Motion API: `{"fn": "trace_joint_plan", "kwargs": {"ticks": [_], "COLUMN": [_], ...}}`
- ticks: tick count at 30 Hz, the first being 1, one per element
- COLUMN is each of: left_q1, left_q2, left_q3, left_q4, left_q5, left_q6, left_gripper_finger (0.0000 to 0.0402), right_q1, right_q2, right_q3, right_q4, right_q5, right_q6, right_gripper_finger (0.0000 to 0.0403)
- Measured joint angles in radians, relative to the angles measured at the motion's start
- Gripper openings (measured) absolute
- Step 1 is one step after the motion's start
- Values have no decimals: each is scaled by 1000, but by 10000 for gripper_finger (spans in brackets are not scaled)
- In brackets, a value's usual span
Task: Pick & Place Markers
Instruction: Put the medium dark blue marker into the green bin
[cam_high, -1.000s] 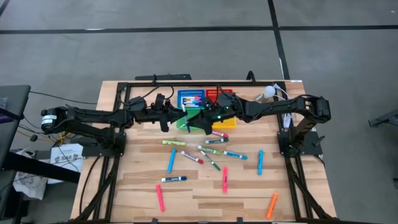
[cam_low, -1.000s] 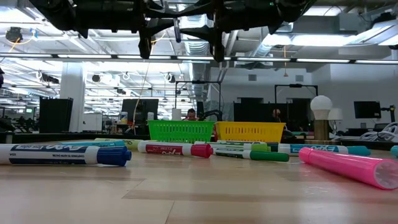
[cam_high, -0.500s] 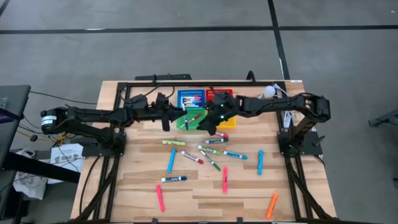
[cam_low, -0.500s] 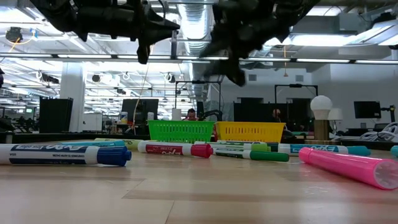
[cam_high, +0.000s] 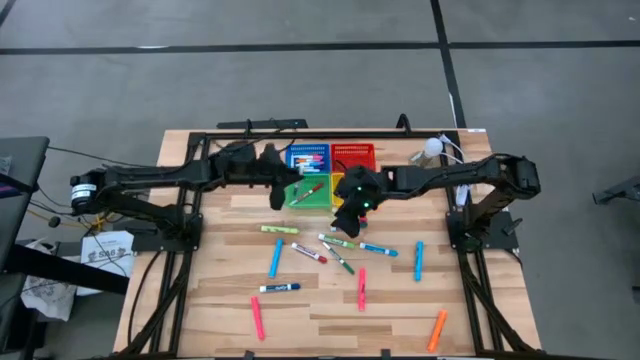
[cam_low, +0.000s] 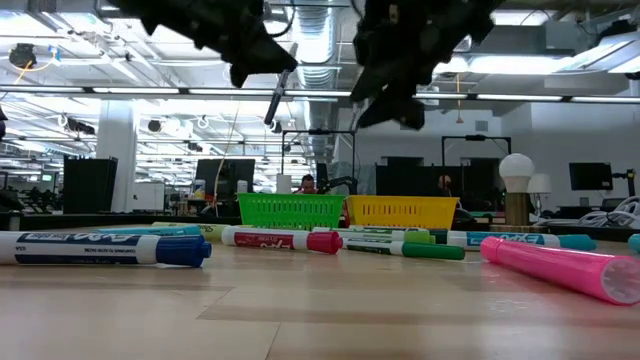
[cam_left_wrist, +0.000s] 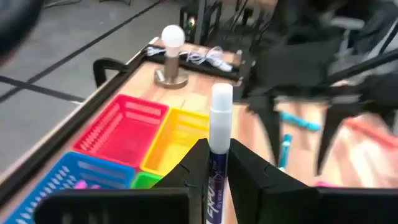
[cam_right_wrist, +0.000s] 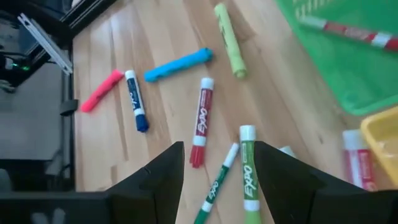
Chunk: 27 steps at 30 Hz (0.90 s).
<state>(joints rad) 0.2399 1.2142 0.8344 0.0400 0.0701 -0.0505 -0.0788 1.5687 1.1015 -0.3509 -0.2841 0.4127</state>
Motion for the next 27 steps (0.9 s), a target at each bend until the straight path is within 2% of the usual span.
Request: {"fn": "trace_joint_plan", "kwargs": {"ticks": [8, 12, 18, 27], "left_q1": [51, 59, 61, 75], "left_q2": [208, 317, 431, 505], "left_q3": [167, 203, 249, 326], "left_q4": [-159, -187, -217, -325], "left_q5": [1, 3, 9, 9], "left_q6": [115, 138, 166, 230], "left_gripper_finger": [41, 38, 41, 41], "right_q1": [92, 123, 138, 137], "right_q2": [-172, -274, -414, -527], "right_q3": [-27, -95, -208, -332], "right_q4": [-77, -75, -40, 57], "right_q5": [289, 381, 445, 451], "right_q6": [-74, -54, 16, 59], "right_gripper_finger": [180, 182, 180, 184]}}
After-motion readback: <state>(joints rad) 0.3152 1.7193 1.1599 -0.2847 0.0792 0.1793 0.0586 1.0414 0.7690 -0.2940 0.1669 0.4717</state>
